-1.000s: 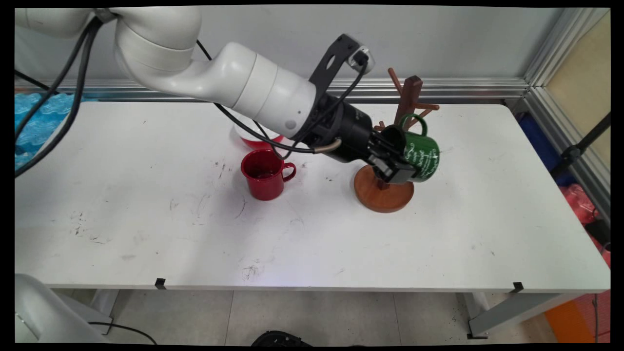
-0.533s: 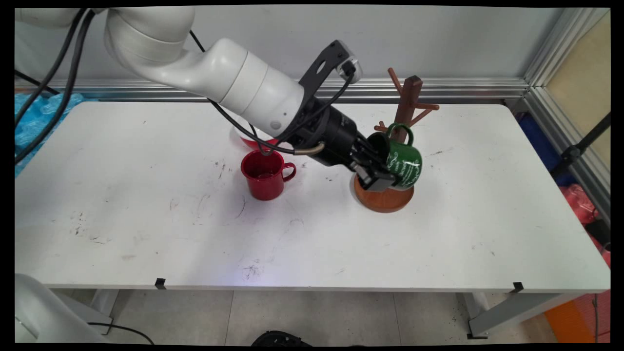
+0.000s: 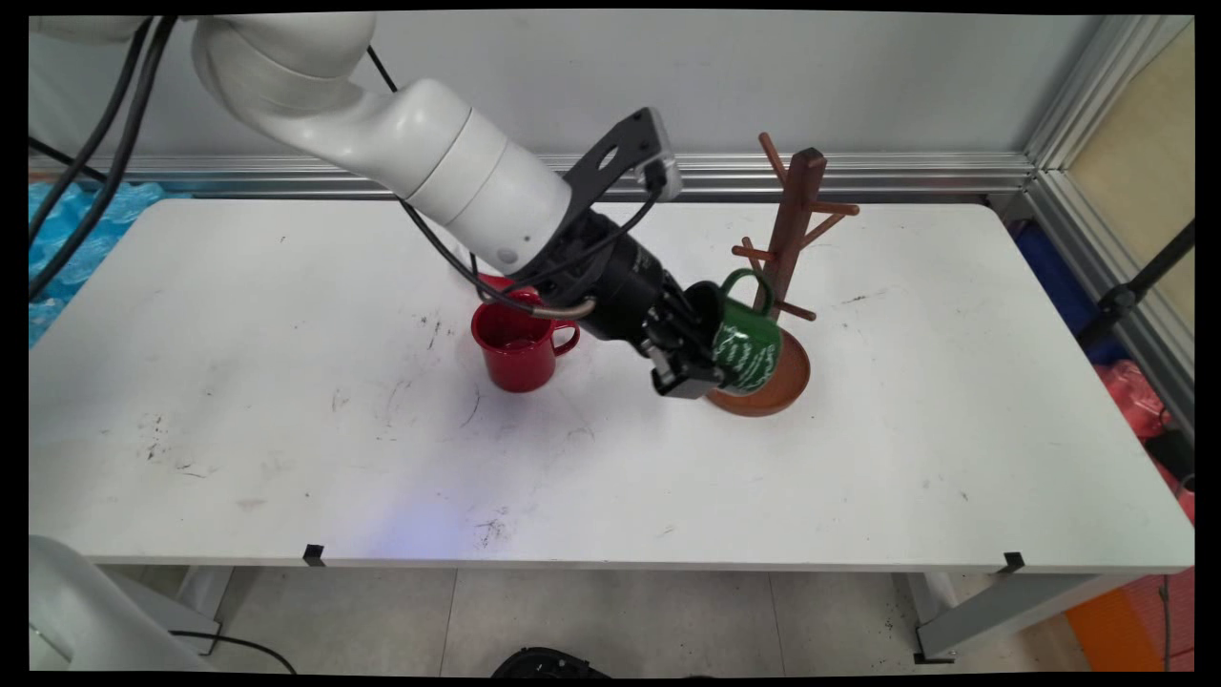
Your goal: Place the picked object on the table
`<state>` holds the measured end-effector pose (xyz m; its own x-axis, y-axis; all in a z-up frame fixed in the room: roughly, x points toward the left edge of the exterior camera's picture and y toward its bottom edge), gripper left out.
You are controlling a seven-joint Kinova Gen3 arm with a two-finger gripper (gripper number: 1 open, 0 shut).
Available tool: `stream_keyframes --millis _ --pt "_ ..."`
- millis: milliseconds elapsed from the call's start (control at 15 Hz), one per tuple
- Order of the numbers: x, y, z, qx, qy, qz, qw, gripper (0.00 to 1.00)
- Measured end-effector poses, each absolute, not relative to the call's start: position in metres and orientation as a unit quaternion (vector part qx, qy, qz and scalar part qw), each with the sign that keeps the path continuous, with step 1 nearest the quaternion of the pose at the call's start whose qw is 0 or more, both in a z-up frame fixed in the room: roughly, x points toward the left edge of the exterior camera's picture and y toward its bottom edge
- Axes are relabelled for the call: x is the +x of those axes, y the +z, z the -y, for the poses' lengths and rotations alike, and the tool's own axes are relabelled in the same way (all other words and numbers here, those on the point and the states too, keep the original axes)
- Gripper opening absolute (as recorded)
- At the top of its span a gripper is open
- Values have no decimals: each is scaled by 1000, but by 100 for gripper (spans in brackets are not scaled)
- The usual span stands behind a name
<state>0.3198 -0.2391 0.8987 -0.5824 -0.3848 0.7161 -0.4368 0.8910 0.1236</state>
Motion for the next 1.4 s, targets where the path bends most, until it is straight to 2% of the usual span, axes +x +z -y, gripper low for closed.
stream_keyframes --millis 1400 --pt "352 872 240 137 41 951 273 0"
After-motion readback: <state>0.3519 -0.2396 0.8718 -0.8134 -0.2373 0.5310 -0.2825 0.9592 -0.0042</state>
